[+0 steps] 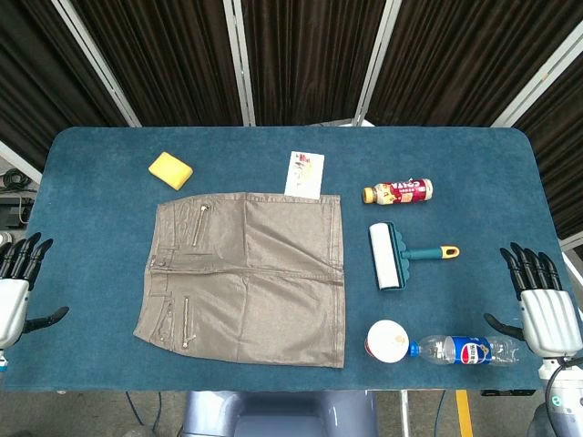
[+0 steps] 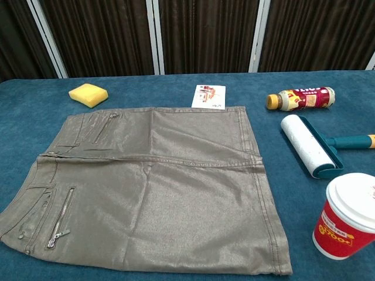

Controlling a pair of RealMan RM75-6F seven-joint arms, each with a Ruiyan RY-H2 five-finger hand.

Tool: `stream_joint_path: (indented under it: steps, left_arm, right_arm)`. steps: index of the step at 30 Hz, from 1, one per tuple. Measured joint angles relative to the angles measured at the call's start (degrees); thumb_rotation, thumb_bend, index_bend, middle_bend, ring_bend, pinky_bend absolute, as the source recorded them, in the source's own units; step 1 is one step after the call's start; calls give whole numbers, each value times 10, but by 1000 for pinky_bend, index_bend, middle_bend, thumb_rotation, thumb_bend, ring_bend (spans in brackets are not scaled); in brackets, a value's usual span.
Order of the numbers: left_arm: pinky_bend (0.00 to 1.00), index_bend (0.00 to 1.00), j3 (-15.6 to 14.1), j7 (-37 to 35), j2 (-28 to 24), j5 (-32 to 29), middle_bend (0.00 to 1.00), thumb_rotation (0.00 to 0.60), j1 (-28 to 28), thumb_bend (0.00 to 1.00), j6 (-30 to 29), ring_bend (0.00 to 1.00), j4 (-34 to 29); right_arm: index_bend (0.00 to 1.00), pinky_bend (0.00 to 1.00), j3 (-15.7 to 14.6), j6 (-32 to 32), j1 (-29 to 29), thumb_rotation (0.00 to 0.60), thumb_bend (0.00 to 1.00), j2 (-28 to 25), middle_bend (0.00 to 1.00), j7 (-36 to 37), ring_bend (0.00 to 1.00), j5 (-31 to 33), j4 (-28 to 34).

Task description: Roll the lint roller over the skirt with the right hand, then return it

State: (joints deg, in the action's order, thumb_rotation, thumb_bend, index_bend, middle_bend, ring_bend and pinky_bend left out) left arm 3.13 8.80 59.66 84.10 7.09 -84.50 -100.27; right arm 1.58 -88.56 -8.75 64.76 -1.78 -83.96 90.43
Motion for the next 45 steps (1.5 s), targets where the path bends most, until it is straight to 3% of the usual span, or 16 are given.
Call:
stream_joint_path:
  steps: [7, 12, 16, 20, 23, 33, 45]
  left_arm:
    - [0, 0, -1, -10, 4, 7, 0, 600, -3, 0, -6, 0, 9]
    - [0, 0, 0, -1, 7, 6, 0, 600, 0, 0, -1, 0, 11]
    - [0, 0, 2, 6, 11, -1, 0, 600, 3, 0, 7, 0, 14]
    - [0, 0, 7, 15, 16, -16, 0, 600, 7, 0, 13, 0, 16]
    - [0, 0, 11, 27, 21, -26, 0, 600, 10, 0, 18, 0, 18]
    - [0, 0, 18, 67, 45, -65, 0, 600, 20, 0, 38, 0, 35]
    - [0, 0, 23, 69, 48, -79, 0, 600, 23, 0, 44, 0, 41]
  right_arm:
    - [0, 0, 7, 18, -2, 600, 0, 4, 0, 9, 0, 0, -9]
    - [0, 0, 14, 71, -24, 600, 0, 7, 0, 10, 0, 13, -26]
    - [11, 0, 25, 140, -59, 600, 127, 15, 1, 4, 0, 31, -59]
    - [31, 0, 39, 213, -100, 600, 302, 37, 29, 11, 0, 52, -116]
    - [37, 0, 49, 268, -130, 600, 348, 62, 38, 22, 0, 69, -168]
    - [80, 0, 48, 390, -212, 600, 360, 179, 60, 67, 0, 72, -352]
    - [112, 0, 23, 413, -245, 600, 372, 259, 82, 93, 0, 31, -464]
